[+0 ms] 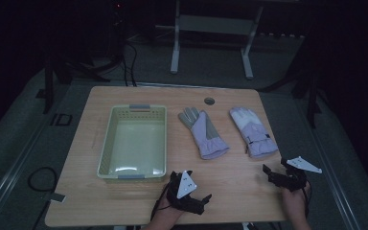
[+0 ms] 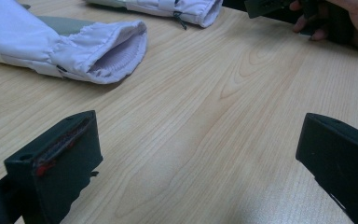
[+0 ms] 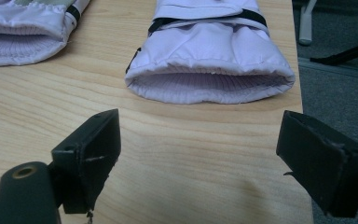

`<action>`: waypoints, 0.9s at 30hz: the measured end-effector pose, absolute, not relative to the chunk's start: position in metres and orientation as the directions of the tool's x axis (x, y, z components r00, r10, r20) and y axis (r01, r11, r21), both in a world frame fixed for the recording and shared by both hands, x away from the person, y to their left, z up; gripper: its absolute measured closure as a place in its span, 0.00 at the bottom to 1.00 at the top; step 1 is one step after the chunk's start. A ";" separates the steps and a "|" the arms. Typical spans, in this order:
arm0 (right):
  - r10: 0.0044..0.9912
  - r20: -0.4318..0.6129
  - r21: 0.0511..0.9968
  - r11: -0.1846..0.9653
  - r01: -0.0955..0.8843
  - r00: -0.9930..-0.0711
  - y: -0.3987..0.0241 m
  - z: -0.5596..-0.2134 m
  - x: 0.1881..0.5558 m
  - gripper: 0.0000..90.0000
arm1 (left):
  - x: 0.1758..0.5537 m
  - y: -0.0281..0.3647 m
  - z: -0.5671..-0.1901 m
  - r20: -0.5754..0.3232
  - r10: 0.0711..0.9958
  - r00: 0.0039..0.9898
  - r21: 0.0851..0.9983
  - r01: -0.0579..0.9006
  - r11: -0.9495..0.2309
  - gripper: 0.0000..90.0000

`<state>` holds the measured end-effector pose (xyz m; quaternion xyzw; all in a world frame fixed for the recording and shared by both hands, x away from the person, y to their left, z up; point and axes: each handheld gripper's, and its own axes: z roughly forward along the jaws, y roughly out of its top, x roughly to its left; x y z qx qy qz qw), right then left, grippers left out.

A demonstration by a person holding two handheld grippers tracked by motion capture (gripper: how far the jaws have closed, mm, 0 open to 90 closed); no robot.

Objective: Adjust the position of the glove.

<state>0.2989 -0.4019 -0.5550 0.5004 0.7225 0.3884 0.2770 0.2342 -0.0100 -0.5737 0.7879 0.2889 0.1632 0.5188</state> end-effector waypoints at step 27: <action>0.879 0.015 0.787 0.283 0.548 -0.476 -0.381 -0.533 0.305 0.13 | 0.235 -0.010 -0.574 -0.043 0.625 0.780 0.910 0.289 -0.298 0.00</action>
